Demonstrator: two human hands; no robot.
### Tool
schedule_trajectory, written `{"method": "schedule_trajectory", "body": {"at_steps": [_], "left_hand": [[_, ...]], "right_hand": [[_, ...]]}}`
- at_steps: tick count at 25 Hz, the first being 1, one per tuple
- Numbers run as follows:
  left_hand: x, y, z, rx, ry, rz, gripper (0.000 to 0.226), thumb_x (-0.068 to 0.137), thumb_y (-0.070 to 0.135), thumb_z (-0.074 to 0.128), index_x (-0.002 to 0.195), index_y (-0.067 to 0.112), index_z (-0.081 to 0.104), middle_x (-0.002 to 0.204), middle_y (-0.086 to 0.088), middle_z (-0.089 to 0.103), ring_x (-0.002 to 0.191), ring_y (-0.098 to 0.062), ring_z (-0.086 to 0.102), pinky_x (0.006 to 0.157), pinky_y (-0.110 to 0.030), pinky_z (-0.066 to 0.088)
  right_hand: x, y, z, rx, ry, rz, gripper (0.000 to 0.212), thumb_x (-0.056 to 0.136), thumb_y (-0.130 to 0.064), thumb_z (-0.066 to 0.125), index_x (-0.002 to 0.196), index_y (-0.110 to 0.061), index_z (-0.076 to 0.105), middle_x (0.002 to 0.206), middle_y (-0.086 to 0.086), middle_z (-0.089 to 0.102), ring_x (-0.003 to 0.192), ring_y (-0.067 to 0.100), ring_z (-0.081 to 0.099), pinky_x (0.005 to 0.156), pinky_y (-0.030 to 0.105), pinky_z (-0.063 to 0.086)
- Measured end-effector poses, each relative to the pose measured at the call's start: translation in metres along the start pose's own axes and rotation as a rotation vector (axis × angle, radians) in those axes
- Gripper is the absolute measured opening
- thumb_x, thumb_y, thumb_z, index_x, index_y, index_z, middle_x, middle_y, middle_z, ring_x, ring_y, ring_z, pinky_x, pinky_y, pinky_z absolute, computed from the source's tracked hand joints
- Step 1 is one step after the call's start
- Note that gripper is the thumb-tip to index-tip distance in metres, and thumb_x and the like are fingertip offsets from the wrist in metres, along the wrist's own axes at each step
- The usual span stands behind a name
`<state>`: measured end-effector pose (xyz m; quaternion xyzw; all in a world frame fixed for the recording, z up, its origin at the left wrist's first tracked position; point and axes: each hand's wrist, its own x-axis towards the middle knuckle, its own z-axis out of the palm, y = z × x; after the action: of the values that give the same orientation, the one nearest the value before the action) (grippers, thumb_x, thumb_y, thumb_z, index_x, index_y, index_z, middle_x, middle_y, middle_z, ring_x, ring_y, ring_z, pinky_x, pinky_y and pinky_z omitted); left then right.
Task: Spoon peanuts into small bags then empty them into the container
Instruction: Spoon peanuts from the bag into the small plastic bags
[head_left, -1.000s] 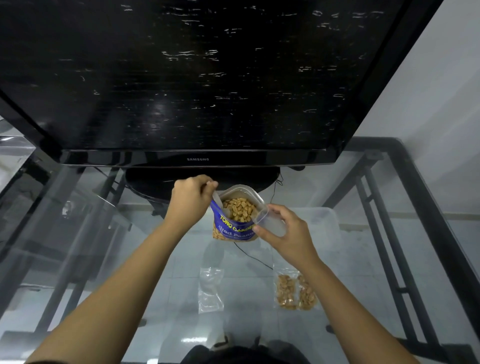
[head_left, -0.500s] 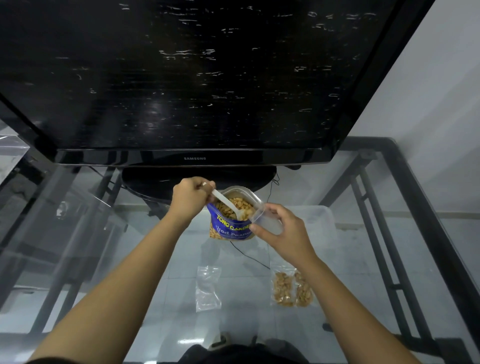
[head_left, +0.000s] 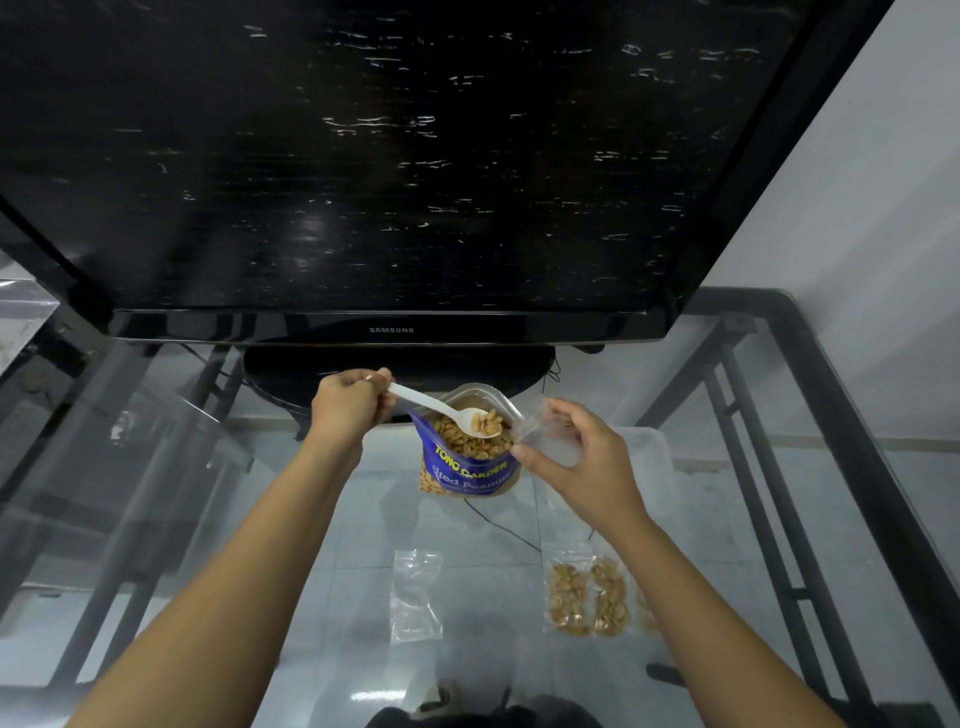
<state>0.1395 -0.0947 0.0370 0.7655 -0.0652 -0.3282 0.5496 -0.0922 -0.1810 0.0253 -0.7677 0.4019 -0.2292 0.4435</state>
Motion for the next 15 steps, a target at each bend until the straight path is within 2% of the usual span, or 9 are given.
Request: {"method": "schedule_trajectory", "body": {"at_steps": [4, 7, 9, 12, 15], "left_hand": [[0.002, 0.019, -0.016, -0.108, 0.009, 0.05, 0.02, 0.091, 0.013, 0.054, 0.072, 0.01, 0.06, 0.062, -0.006, 0.052, 0.055, -0.013, 0.046, 0.056, -0.021, 0.041], [-0.002, 0.036, -0.023, -0.105, -0.028, 0.109, 0.018, 0.092, 0.015, 0.054, 0.076, 0.011, 0.062, 0.064, -0.005, 0.054, 0.058, -0.011, 0.049, 0.059, -0.022, 0.042], [-0.009, 0.045, -0.021, -0.051, -0.049, 0.176, 0.017, 0.091, 0.017, 0.055, 0.077, 0.011, 0.064, 0.064, -0.004, 0.056, 0.059, -0.011, 0.051, 0.059, -0.02, 0.044], [-0.036, 0.056, -0.011, 0.14, -0.081, 0.439, 0.014, 0.09, 0.019, 0.058, 0.079, 0.014, 0.066, 0.063, -0.003, 0.061, 0.057, -0.007, 0.057, 0.057, -0.017, 0.048], [-0.068, 0.069, -0.005, 0.38, -0.044, 0.895, 0.012, 0.089, 0.023, 0.06, 0.081, 0.017, 0.068, 0.062, 0.003, 0.064, 0.059, -0.009, 0.06, 0.059, -0.017, 0.046]], "right_hand": [[0.013, -0.007, 0.006, -0.22, -0.054, -0.122, 0.058, 0.067, -0.045, 0.077, 0.116, -0.021, 0.057, 0.104, -0.012, 0.054, 0.094, 0.004, 0.05, 0.077, 0.01, 0.037], [0.021, -0.014, 0.015, -0.265, -0.029, -0.166, 0.059, 0.068, -0.047, 0.076, 0.117, -0.02, 0.057, 0.106, -0.008, 0.058, 0.097, 0.009, 0.052, 0.081, 0.02, 0.042], [0.023, -0.019, 0.021, -0.232, -0.027, -0.176, 0.058, 0.068, -0.046, 0.076, 0.117, -0.02, 0.057, 0.104, -0.009, 0.058, 0.097, 0.009, 0.053, 0.081, 0.021, 0.043], [0.021, -0.026, 0.032, -0.133, 0.015, -0.201, 0.052, 0.068, -0.042, 0.078, 0.113, -0.021, 0.06, 0.099, -0.01, 0.059, 0.09, 0.006, 0.055, 0.076, 0.016, 0.042], [0.021, -0.029, 0.037, -0.008, 0.098, -0.159, 0.048, 0.069, -0.042, 0.077, 0.111, -0.022, 0.062, 0.097, -0.009, 0.062, 0.085, 0.004, 0.056, 0.073, 0.011, 0.044]]}}
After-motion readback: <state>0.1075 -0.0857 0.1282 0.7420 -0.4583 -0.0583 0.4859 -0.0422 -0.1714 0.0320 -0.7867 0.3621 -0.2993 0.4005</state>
